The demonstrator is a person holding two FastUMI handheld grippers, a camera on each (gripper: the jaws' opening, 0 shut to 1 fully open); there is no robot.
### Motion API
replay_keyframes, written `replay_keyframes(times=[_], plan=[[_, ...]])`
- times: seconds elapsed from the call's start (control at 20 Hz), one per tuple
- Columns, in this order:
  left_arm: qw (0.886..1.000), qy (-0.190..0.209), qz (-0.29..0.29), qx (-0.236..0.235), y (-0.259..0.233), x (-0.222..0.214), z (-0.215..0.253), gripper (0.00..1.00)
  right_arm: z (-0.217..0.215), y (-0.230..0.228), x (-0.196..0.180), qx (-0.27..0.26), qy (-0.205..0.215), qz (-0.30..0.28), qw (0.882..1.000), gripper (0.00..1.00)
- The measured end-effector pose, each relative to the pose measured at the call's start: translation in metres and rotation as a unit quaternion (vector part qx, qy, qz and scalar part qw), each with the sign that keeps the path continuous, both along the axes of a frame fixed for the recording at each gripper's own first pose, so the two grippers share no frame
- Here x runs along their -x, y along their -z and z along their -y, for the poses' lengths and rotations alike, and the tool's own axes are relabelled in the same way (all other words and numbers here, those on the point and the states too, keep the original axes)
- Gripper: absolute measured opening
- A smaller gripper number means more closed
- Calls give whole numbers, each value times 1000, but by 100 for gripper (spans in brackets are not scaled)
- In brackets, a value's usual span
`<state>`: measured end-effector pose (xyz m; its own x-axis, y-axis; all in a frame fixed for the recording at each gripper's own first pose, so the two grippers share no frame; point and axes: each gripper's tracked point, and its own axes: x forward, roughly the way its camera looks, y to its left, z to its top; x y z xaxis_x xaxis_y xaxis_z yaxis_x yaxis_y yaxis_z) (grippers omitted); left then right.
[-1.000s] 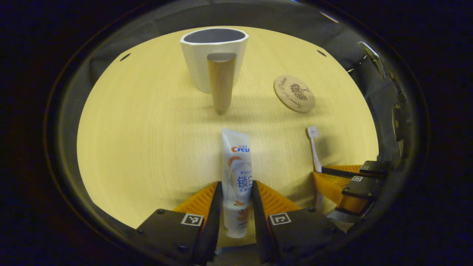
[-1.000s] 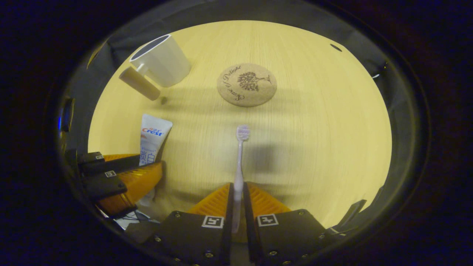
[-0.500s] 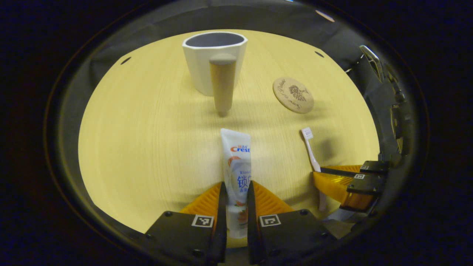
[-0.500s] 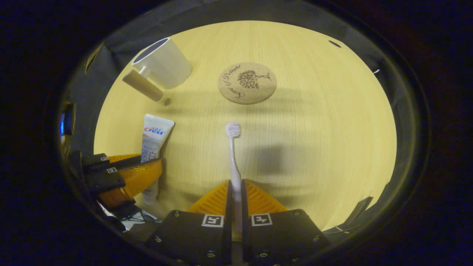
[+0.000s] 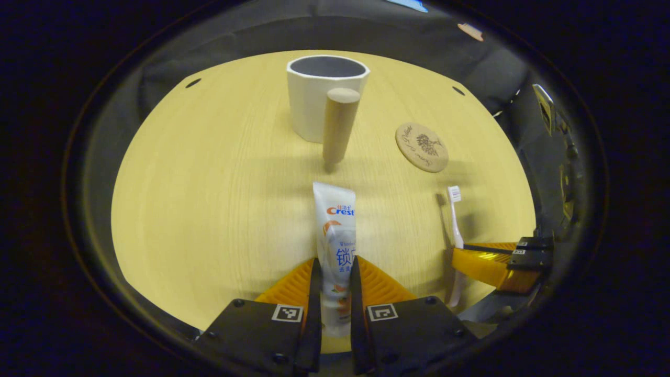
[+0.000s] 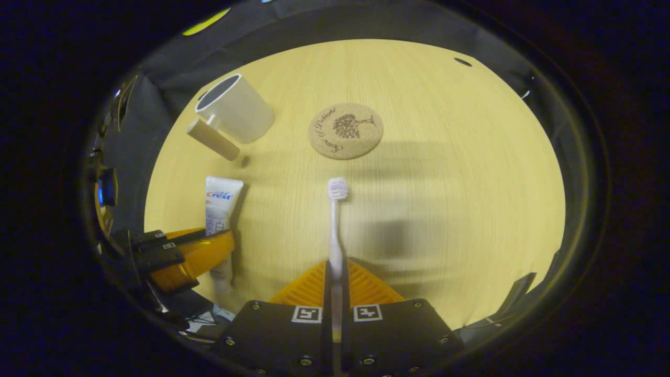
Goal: Put the toothbrush and toothpaste on the desktop into the cup, then pick up the cup and place it on the coaster on the desktop.
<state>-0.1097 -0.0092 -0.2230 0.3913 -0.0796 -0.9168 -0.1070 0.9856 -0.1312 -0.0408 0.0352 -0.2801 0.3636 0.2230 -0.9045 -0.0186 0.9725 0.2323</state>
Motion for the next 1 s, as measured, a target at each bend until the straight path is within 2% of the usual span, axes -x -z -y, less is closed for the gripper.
replay_keyframes(times=[0.35, 0.65, 1.0], plan=[[997, -17, 72, 8, -41, -10, -12, 30, -7, -30, -13, -36, 0, 62, 997, 7], [990, -27, 140, 9, -80, -10, -30, 30, -12, -61, -26, -57, -7, 128, 990, 7], [983, -36, 179, 2, -81, 0, -45, 30, -15, -85, -36, -50, -22, 180, 982, 7]])
